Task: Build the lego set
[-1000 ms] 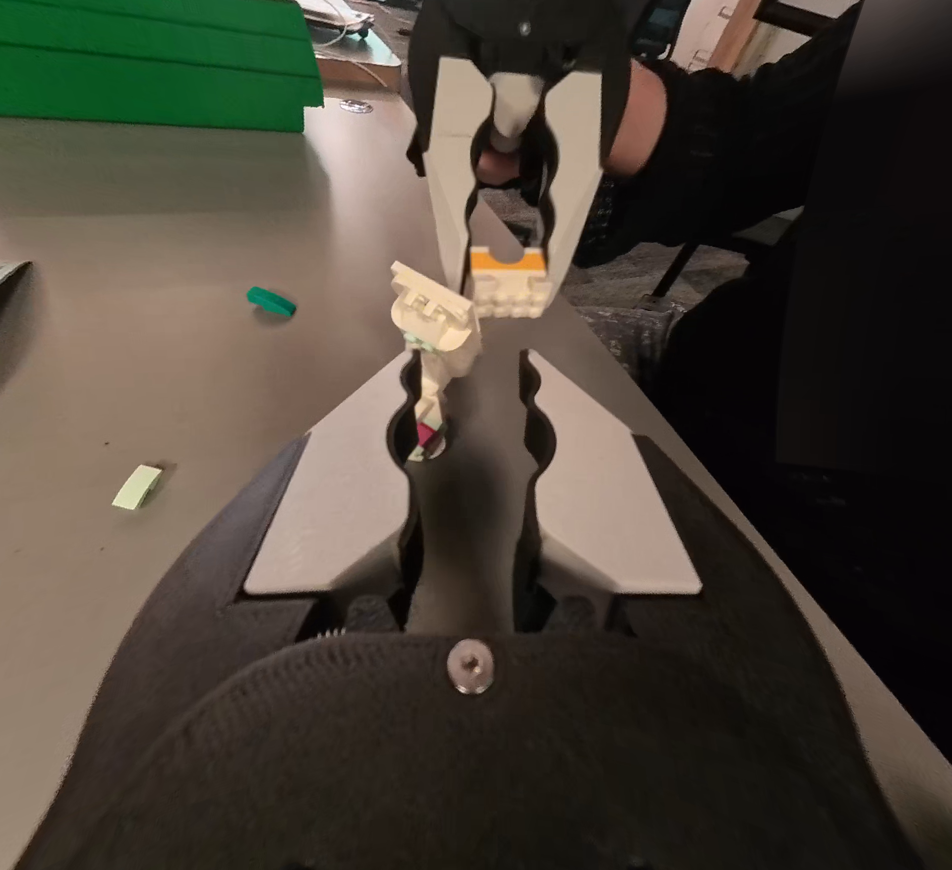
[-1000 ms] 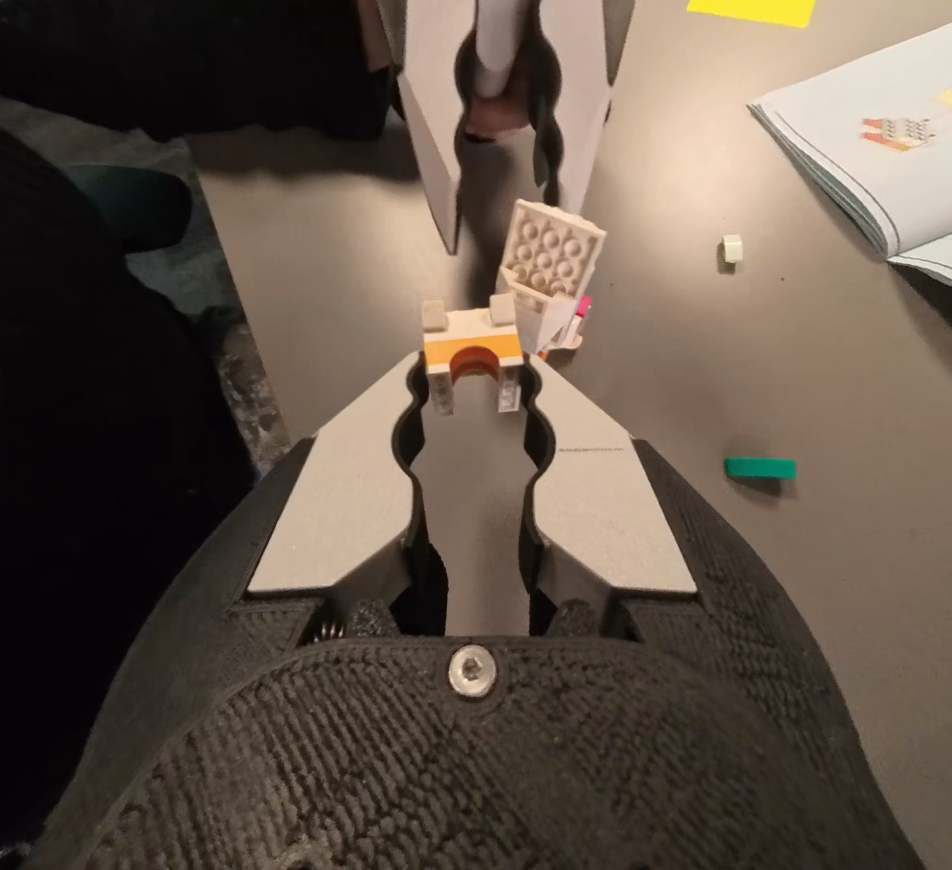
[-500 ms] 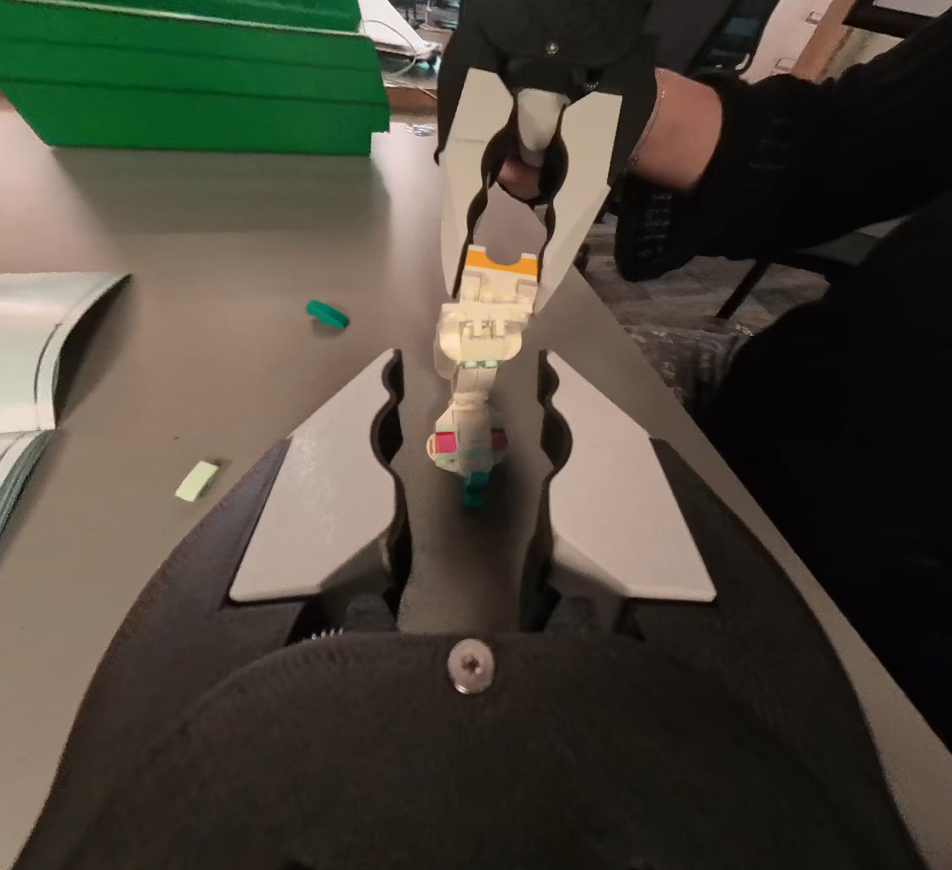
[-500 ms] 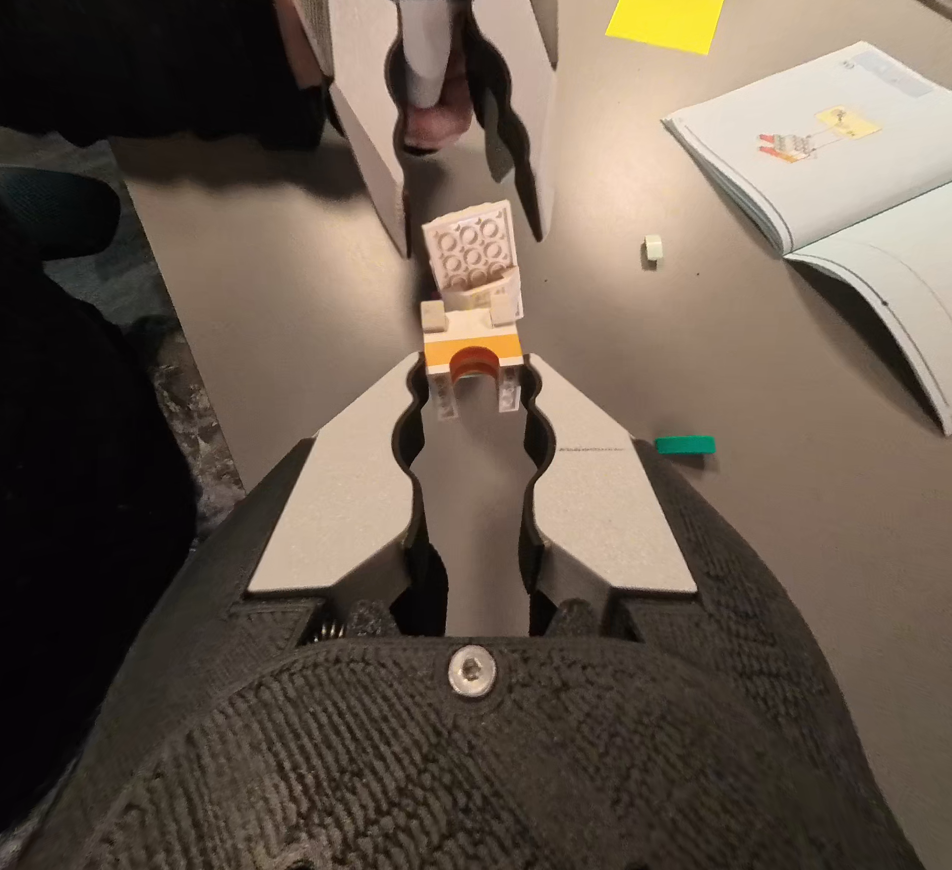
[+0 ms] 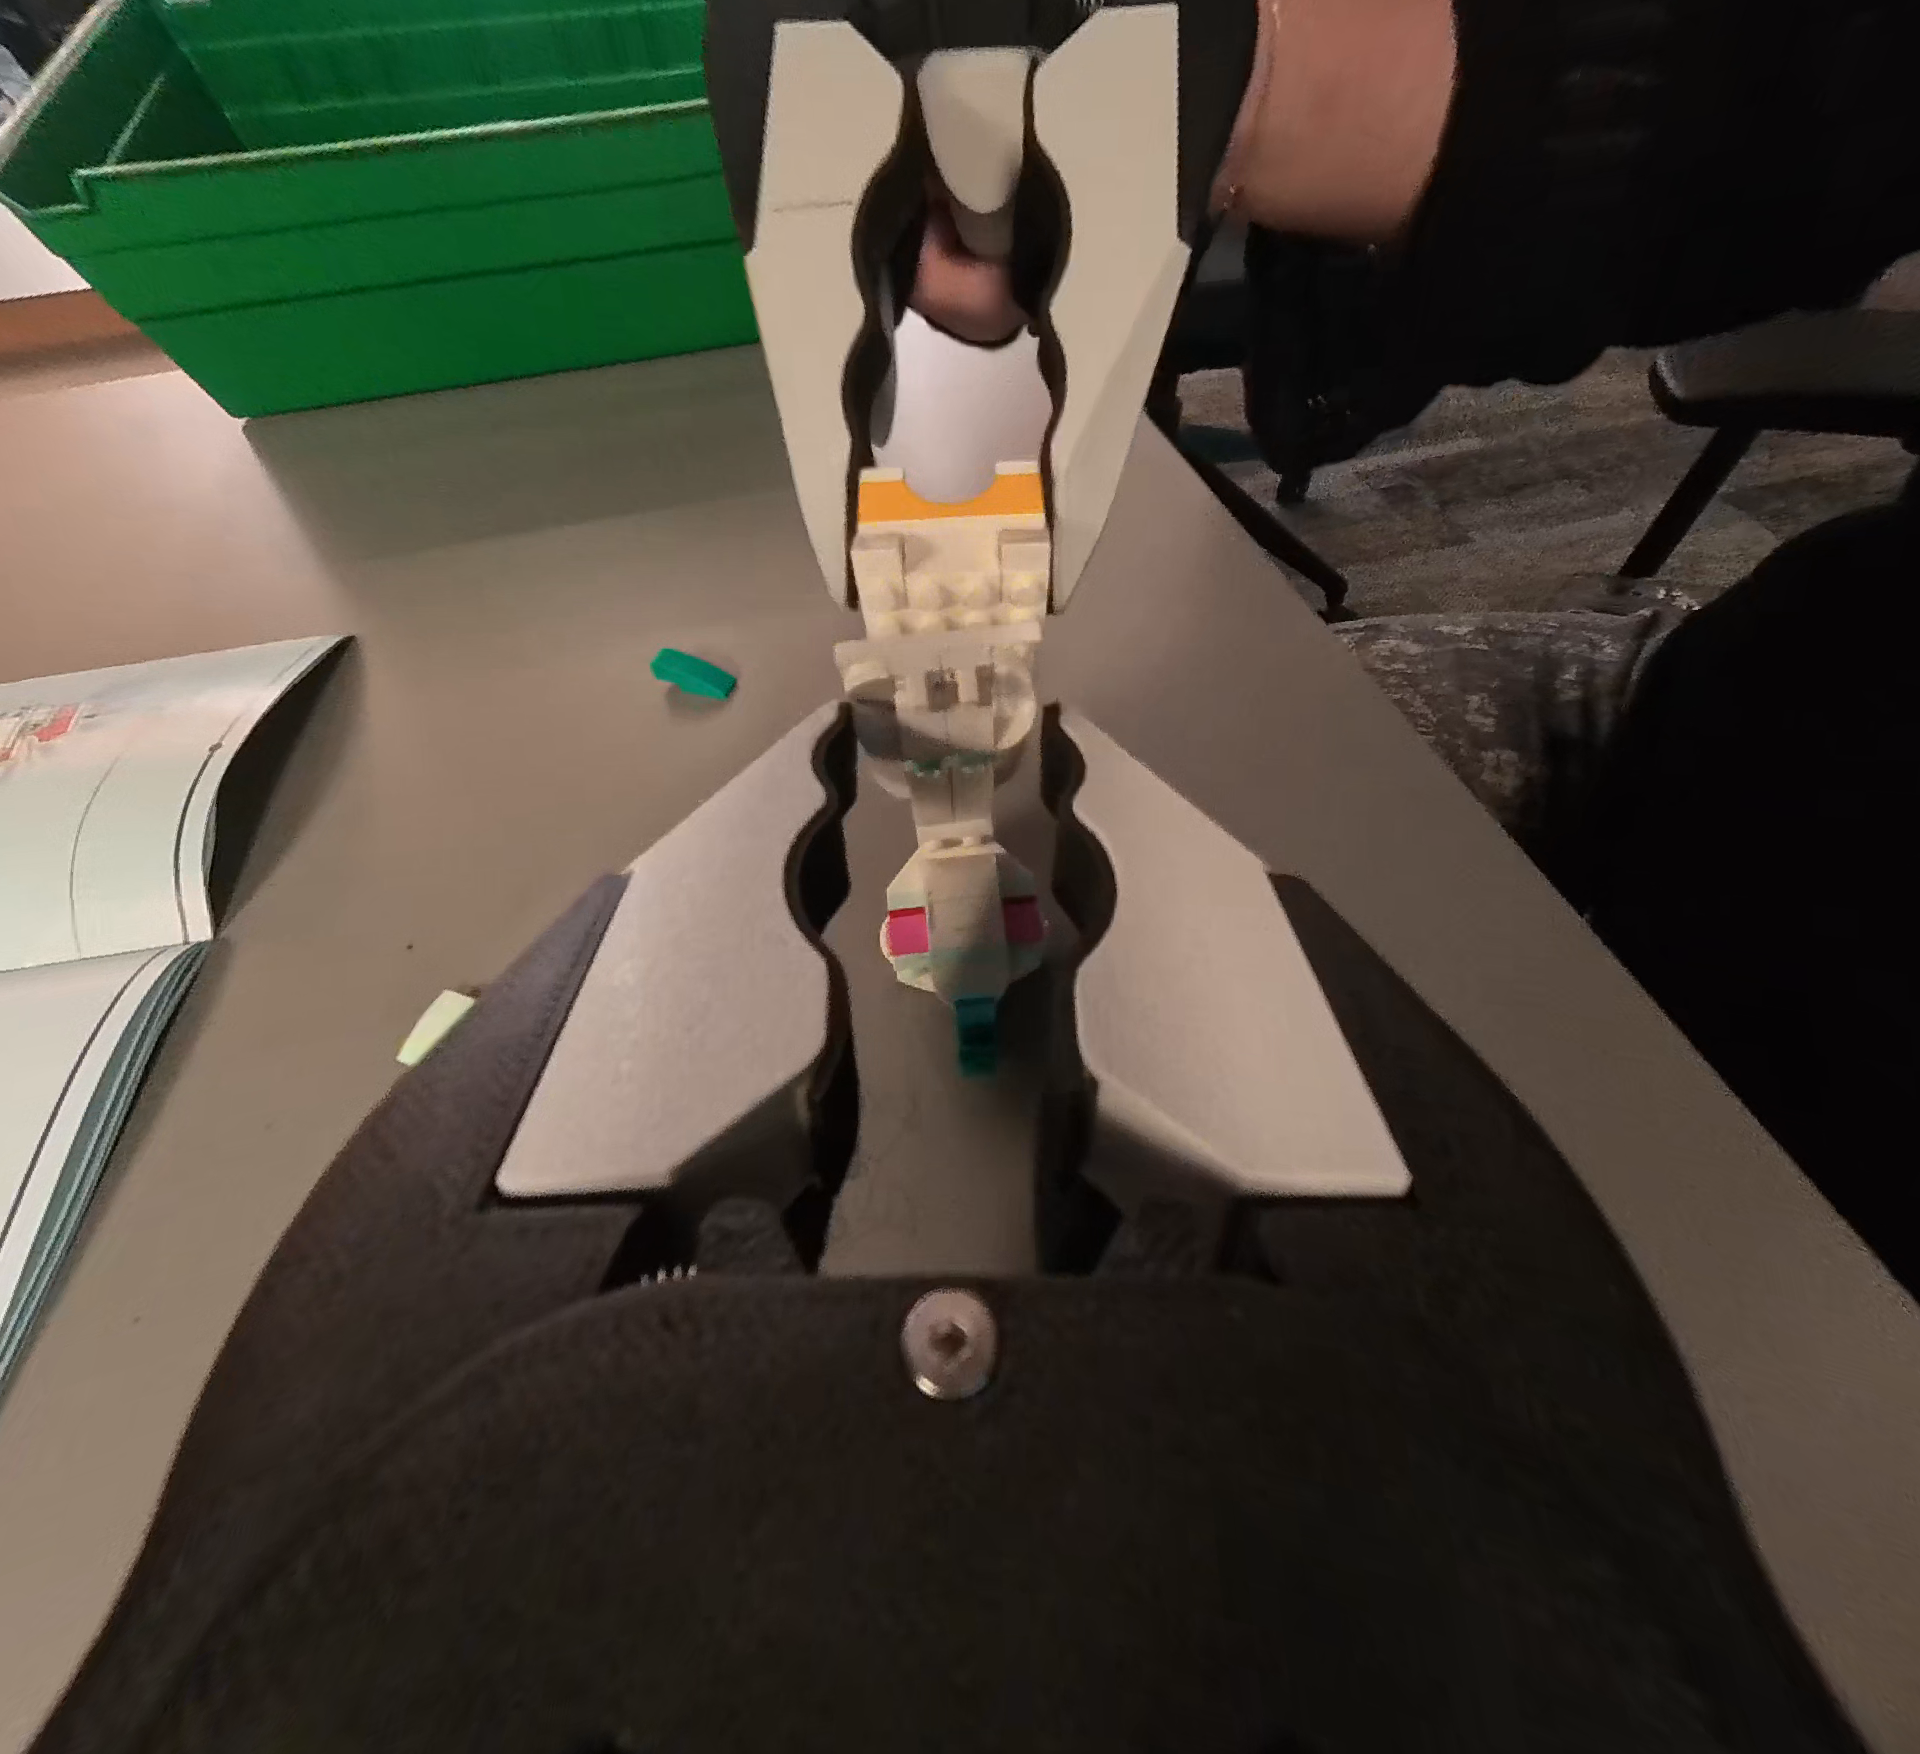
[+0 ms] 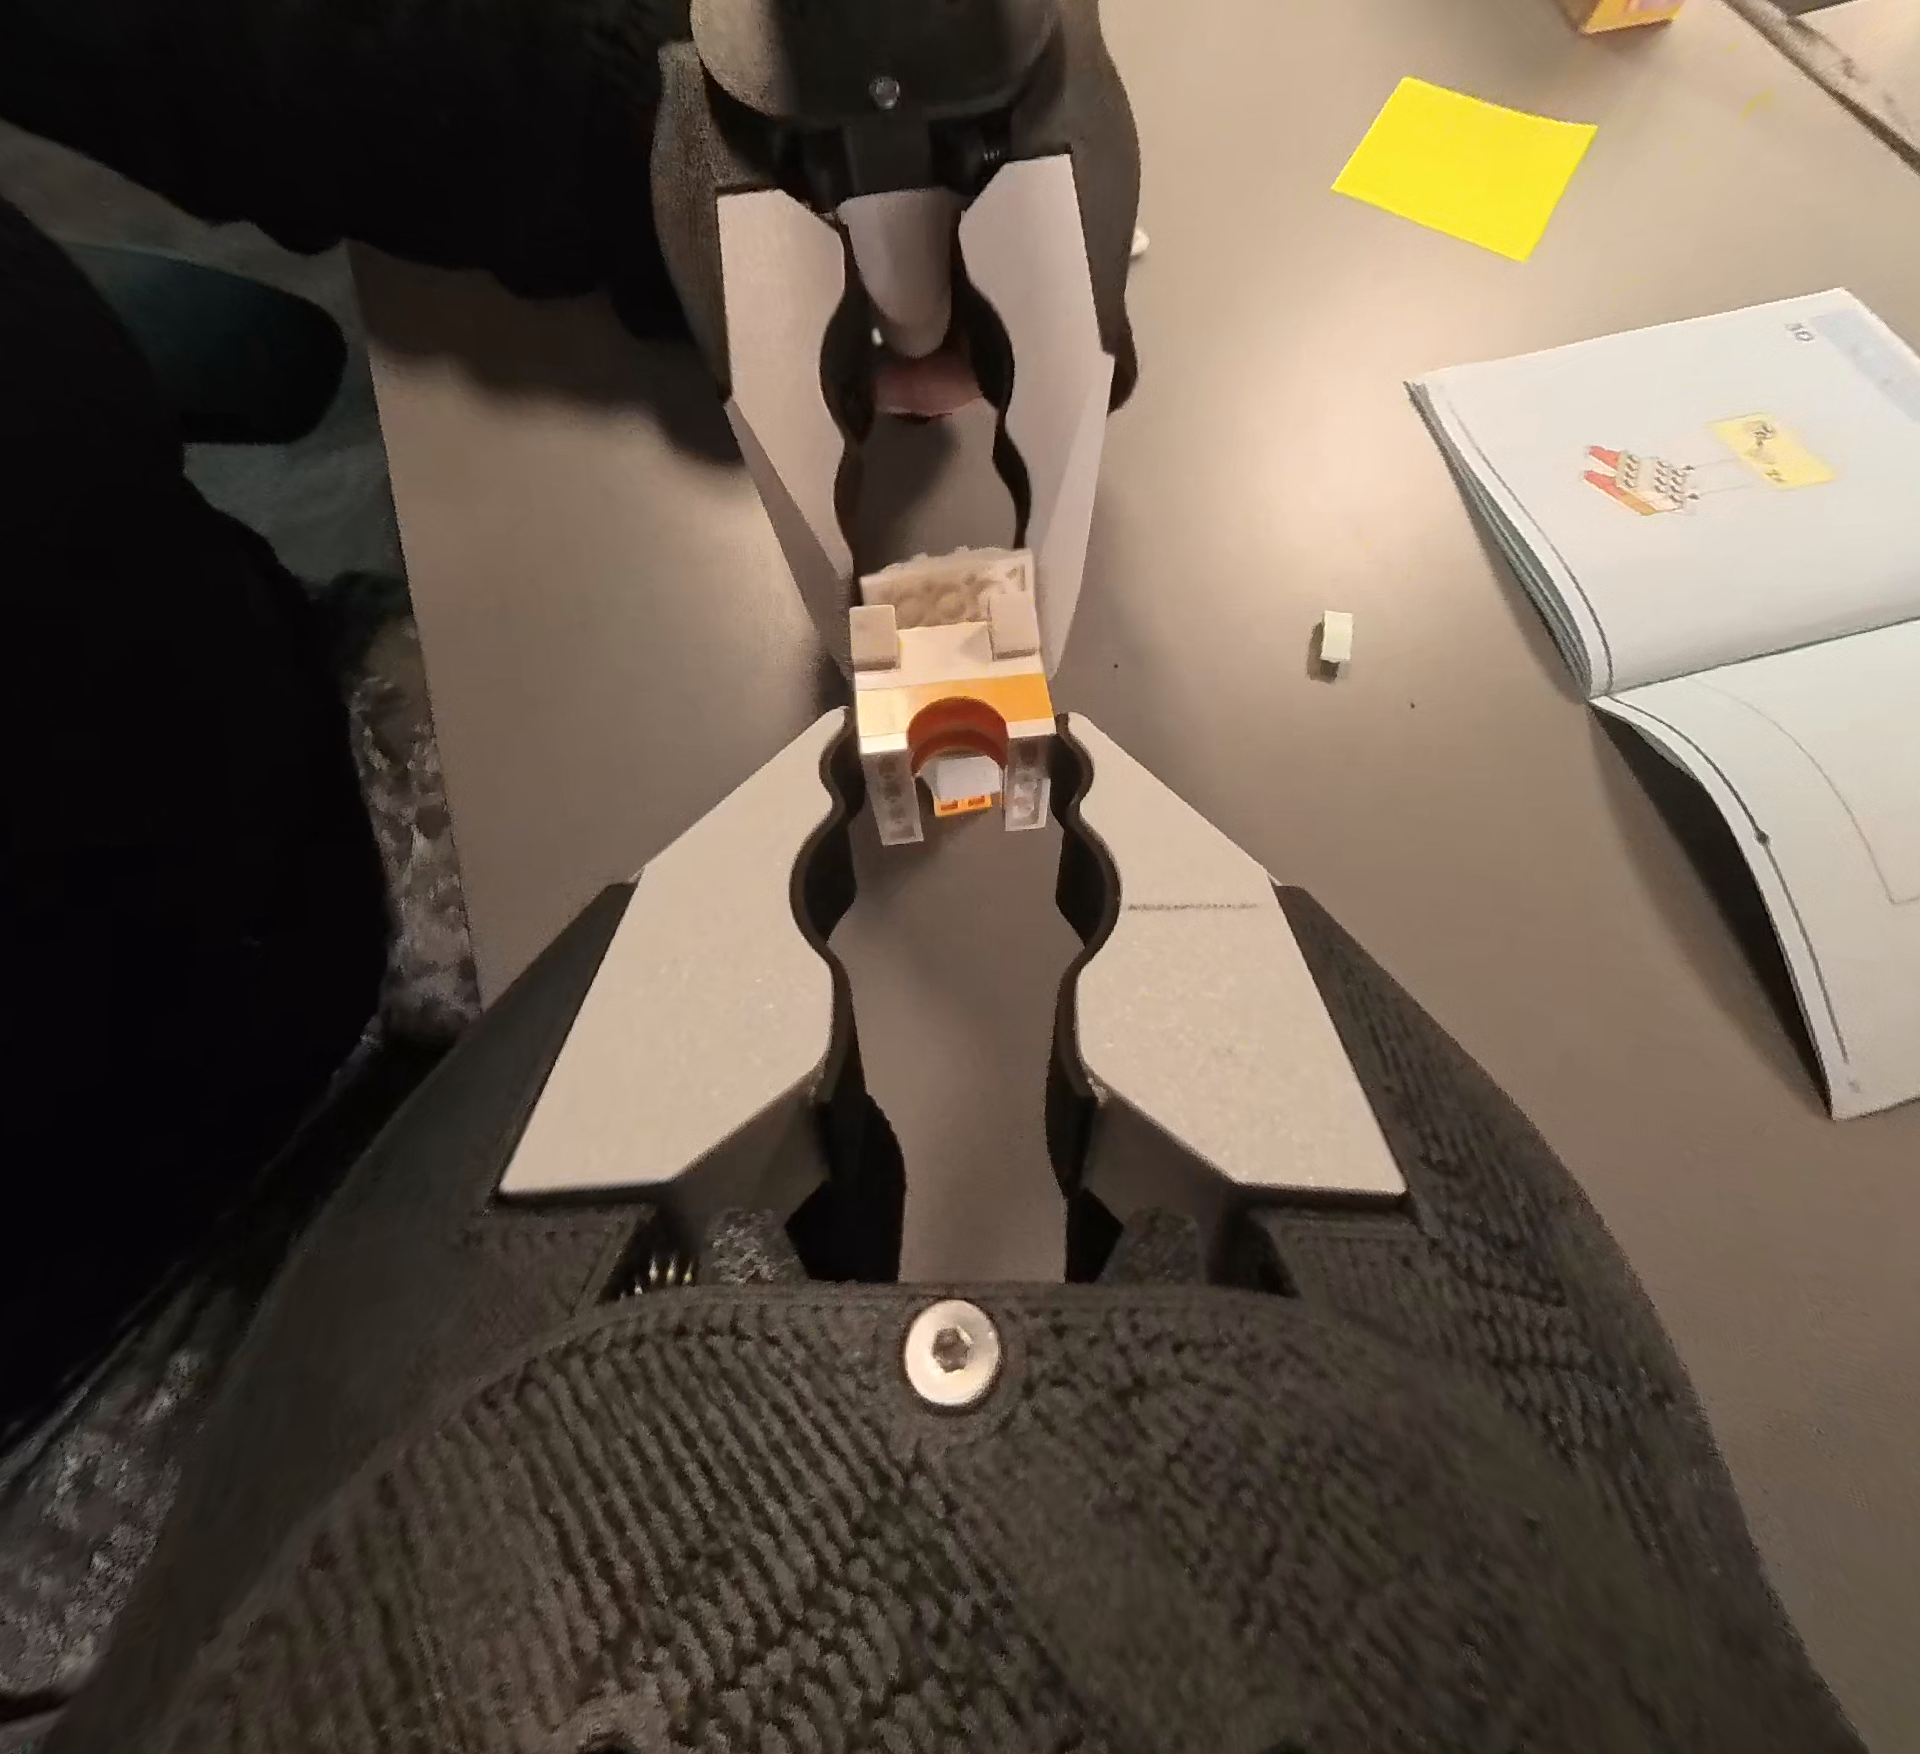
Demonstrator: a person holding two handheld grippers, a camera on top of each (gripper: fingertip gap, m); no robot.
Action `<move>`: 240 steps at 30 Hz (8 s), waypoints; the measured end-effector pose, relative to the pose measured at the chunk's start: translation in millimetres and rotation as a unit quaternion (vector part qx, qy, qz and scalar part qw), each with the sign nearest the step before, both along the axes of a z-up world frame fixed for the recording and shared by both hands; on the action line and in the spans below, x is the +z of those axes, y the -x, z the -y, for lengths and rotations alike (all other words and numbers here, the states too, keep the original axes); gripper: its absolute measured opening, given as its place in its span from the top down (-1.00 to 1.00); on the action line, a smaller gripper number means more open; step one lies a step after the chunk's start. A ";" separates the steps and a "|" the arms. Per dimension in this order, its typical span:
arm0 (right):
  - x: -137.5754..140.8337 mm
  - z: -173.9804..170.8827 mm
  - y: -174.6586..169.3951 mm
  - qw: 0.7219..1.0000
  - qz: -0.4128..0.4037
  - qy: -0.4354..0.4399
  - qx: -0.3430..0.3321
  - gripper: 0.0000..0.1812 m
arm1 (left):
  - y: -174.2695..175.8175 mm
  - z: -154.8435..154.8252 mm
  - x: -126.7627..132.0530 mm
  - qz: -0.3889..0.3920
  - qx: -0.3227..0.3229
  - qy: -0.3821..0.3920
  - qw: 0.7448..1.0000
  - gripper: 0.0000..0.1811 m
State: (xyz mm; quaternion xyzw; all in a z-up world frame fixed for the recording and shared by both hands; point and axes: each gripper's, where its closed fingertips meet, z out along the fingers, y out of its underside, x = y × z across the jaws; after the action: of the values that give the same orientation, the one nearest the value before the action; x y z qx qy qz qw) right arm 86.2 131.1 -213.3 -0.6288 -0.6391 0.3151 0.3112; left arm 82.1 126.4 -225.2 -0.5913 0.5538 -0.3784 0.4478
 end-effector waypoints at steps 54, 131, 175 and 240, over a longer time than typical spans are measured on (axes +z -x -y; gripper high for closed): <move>26.4 6.1 12.5 0.976 0.201 -0.054 0.057 0.62 | -1.7 7.7 27.1 0.053 -0.011 0.024 0.998 0.66; 184.5 -6.7 59.6 0.949 0.309 -0.038 0.053 0.61 | 37.3 -6.1 192.6 0.241 -0.024 -0.005 0.970 0.67; 178.5 -18.0 64.1 0.965 0.255 -0.049 0.040 0.60 | 40.5 -17.4 190.4 0.270 0.001 -0.011 0.963 0.68; 206.4 -33.2 87.1 0.873 0.112 -0.475 -0.017 -0.26 | 64.3 -36.2 223.6 0.389 0.096 0.045 0.915 0.64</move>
State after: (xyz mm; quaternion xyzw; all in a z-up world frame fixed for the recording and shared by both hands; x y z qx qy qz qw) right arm -0.9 164.3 -6.9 -0.4474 -0.7314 -0.1039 0.5041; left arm 17.8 162.7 -1.6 -0.4671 0.2594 -0.5582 0.6348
